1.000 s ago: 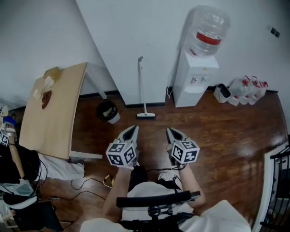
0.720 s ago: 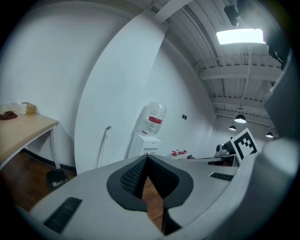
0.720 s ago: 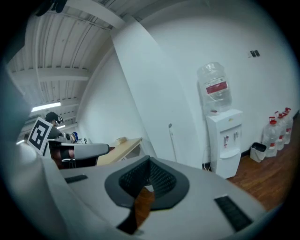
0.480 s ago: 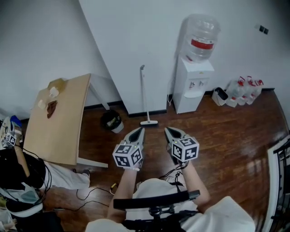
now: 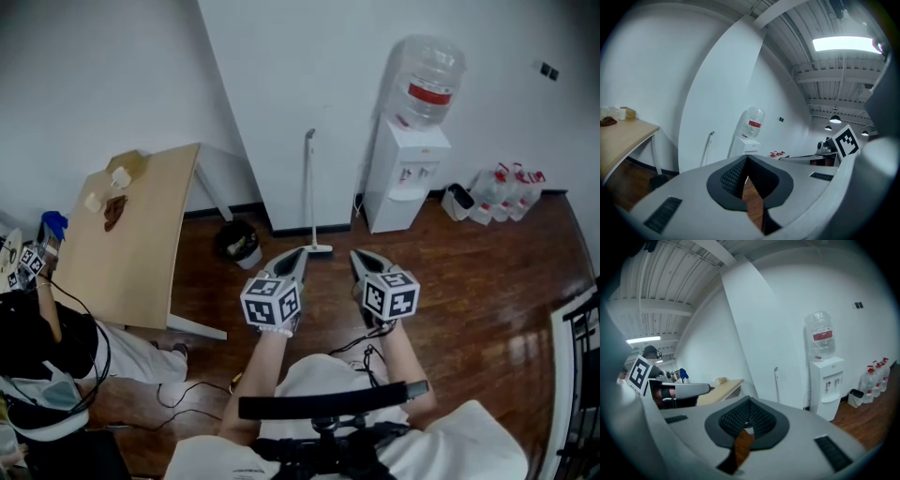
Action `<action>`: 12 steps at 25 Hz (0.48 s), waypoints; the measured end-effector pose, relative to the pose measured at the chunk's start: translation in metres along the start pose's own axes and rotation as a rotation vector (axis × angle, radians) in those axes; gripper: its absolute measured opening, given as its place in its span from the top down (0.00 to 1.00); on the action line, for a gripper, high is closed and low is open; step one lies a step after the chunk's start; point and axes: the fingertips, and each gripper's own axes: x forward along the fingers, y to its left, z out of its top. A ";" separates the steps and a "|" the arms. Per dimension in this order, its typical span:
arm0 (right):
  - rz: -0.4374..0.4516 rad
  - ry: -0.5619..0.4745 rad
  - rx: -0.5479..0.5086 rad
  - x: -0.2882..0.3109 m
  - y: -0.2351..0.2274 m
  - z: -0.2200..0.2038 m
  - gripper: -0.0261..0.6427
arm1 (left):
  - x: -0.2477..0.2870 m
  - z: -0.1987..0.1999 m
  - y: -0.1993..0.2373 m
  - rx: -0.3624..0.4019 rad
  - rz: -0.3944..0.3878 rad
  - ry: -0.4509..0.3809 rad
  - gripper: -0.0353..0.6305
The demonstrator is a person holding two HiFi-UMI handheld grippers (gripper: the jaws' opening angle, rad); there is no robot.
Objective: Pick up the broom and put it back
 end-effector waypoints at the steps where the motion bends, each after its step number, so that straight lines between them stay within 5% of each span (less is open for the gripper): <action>1: -0.003 0.003 -0.002 -0.001 0.002 -0.001 0.94 | -0.003 0.000 0.001 -0.002 -0.001 0.001 0.96; 12: 0.019 0.032 -0.013 0.006 0.017 -0.006 0.94 | -0.017 0.000 0.007 -0.021 0.010 -0.006 0.96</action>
